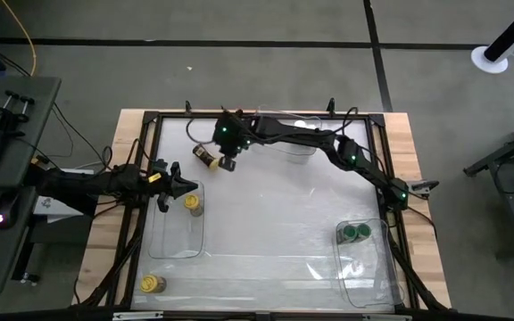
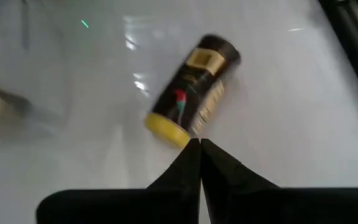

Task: Sort spices by type
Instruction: Put the top yellow seasoning bottle into the left transparent bin

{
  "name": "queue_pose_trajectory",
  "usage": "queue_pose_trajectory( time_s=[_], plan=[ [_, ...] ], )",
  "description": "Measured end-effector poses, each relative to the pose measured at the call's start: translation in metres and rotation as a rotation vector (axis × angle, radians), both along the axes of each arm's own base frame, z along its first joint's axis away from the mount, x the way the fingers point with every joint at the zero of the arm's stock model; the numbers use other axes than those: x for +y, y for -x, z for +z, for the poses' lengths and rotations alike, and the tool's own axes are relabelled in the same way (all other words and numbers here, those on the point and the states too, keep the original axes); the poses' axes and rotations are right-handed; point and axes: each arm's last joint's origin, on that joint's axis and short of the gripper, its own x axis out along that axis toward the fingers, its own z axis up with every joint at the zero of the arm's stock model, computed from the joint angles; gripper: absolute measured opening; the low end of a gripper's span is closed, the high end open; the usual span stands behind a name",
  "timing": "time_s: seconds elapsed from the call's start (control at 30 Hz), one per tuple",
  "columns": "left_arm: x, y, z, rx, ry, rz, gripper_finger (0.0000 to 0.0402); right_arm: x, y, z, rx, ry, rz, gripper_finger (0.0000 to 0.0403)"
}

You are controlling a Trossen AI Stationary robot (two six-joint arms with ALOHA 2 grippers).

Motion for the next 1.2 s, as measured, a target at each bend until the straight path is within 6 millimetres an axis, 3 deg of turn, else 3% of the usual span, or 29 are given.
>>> queue_pose_trajectory(
  time_s=[0.17, 0.3, 0.4, 0.53, 0.73, 0.9, 1.2],
  plan=[
    [0.000, 0.000, 0.000, 0.000, 0.000, 0.000, 0.0001, -0.007, -0.005, 0.000, -0.106, -0.077, -0.014, 0.0076],
    [0.000, 0.000, 0.000, 0.000, 0.000, 0.000, 0.0001, -0.004, -0.011, -0.034, -0.054, -0.111, -0.047, 0.0178],
    [0.000, 0.000, 0.000, 0.002, 0.000, -0.001, 0.0001, -0.002, -0.017, -0.050, -0.065, -0.115, -0.087, 0.0253],
    [0.000, 0.000, 0.000, 0.002, 0.000, 0.000, 0.0001, -0.001, -0.022, -0.046, -0.112, -0.016, -0.114, 0.0319],
    [0.000, 0.000, 0.000, 0.002, 0.000, 0.000, 0.0001, -0.003, -0.025, -0.042, -0.152, 0.041, -0.133, 0.0338],
    [0.000, 0.000, 0.000, 0.002, 0.000, -0.001, 0.0001, -0.004, -0.028, -0.066, -0.114, 0.044, -0.149, 0.0338],
    [0.000, 0.000, 0.000, 0.002, 0.000, 0.000, 0.0001, 0.004, -0.034, -0.086, -0.115, 0.042, -0.143, 0.0337]
  ],
)
